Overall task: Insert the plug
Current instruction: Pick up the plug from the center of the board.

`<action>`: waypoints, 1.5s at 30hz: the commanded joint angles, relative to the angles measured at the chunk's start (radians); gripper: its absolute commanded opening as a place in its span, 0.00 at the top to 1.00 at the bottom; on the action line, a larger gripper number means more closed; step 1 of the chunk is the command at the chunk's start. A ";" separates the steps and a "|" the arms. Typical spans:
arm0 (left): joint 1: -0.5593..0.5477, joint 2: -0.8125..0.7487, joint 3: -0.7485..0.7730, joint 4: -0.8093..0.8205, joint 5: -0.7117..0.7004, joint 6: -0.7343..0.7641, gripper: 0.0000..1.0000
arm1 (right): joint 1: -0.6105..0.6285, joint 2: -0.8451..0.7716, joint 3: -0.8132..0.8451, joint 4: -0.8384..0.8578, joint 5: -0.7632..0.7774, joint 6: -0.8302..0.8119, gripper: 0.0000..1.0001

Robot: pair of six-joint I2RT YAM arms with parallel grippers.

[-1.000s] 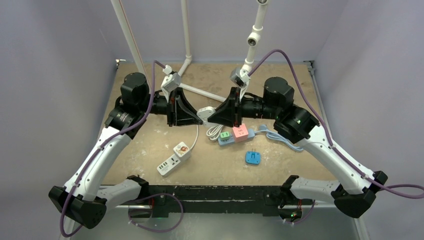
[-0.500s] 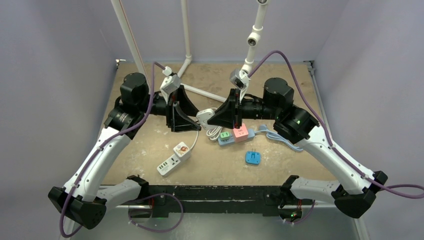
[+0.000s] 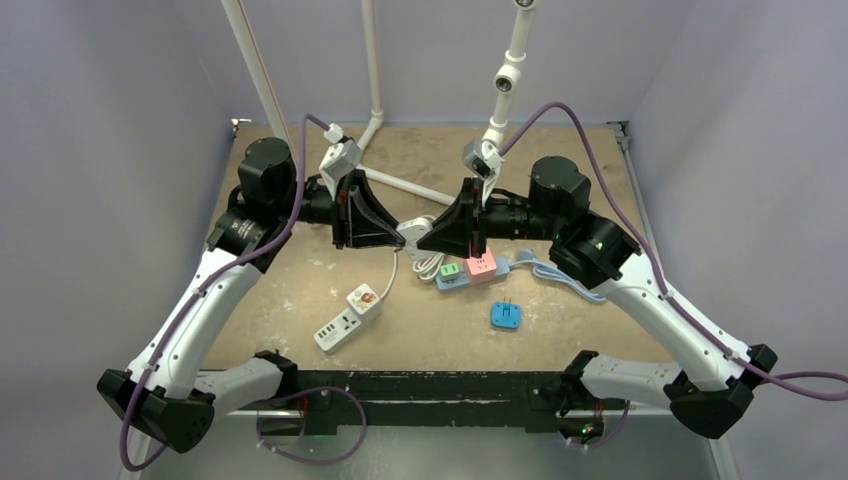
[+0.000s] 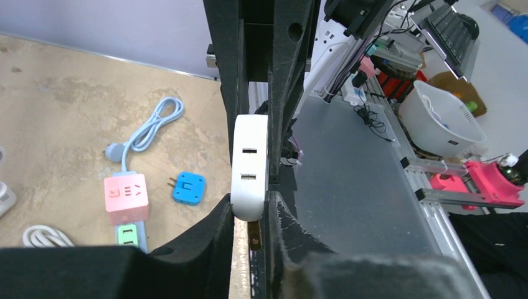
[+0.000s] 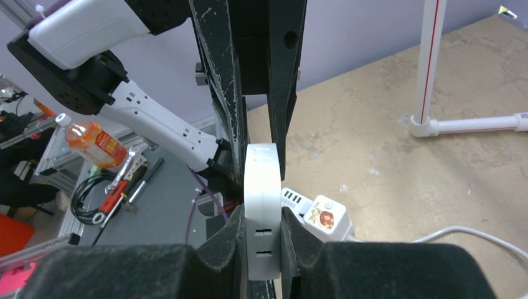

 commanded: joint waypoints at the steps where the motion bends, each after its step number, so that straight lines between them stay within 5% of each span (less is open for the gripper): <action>1: -0.002 0.008 0.023 0.021 0.005 -0.004 0.95 | 0.004 -0.018 -0.006 0.060 -0.023 0.011 1.00; 3: -0.002 0.007 0.021 0.032 0.007 -0.012 1.00 | 0.005 -0.009 -0.014 0.069 -0.025 0.014 0.97; 6: -0.002 0.006 0.017 0.045 0.008 -0.024 1.00 | 0.005 0.010 -0.027 0.086 -0.050 0.016 0.73; 12: -0.002 0.001 -0.001 0.067 0.005 -0.047 1.00 | 0.004 0.036 -0.047 0.139 -0.066 0.043 0.61; 21: -0.001 -0.005 -0.028 0.125 -0.007 -0.094 1.00 | 0.006 0.061 -0.058 0.220 -0.065 0.085 0.71; 27: -0.002 -0.015 -0.031 0.136 -0.012 -0.102 1.00 | 0.007 0.065 -0.072 0.239 -0.061 0.100 1.00; 29: -0.002 -0.016 -0.026 0.137 -0.021 -0.102 1.00 | 0.008 0.059 -0.073 0.224 -0.056 0.096 1.00; 30: -0.002 -0.016 -0.024 0.134 -0.035 -0.103 0.87 | 0.007 0.056 -0.075 0.214 -0.053 0.094 1.00; 33: -0.002 -0.020 -0.002 0.102 -0.085 -0.070 0.16 | 0.008 0.044 -0.077 0.174 -0.027 0.088 1.00; 34: -0.002 -0.023 0.009 0.084 -0.102 -0.047 0.09 | 0.008 0.038 -0.080 0.158 -0.023 0.085 1.00; 40: 0.000 -0.030 0.085 -0.112 -0.182 0.162 0.01 | 0.006 0.014 -0.133 0.109 0.185 0.068 1.00; 45: 0.000 -0.002 0.123 -0.617 -0.304 0.818 0.01 | 0.017 -0.025 -0.290 0.199 0.358 0.091 1.00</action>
